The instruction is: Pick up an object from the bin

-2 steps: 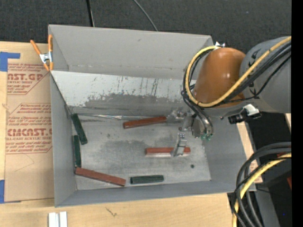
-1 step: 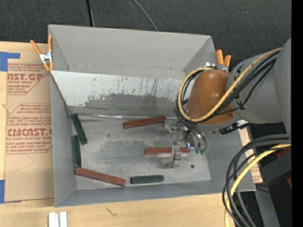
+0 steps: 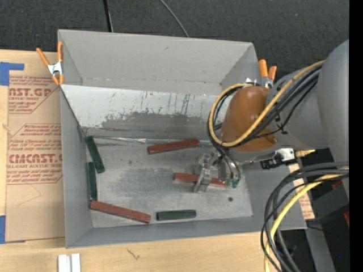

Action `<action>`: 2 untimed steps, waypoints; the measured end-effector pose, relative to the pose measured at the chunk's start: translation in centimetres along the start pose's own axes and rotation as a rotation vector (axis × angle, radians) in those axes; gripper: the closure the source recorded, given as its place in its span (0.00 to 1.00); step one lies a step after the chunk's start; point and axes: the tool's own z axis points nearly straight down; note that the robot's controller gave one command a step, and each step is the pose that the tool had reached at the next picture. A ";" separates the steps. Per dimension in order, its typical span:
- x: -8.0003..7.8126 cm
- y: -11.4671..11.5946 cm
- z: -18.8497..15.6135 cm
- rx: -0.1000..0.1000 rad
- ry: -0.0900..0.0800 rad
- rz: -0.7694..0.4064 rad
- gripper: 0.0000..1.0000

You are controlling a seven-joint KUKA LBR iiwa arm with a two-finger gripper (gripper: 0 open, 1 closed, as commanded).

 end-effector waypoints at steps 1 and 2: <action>0.0 0.0 0.0 0.000 0.000 0.000 1.00; 0.0 0.0 0.0 0.000 0.000 -0.001 1.00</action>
Offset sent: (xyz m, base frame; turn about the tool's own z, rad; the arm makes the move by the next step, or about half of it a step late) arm -0.0001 0.0000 0.0018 0.0000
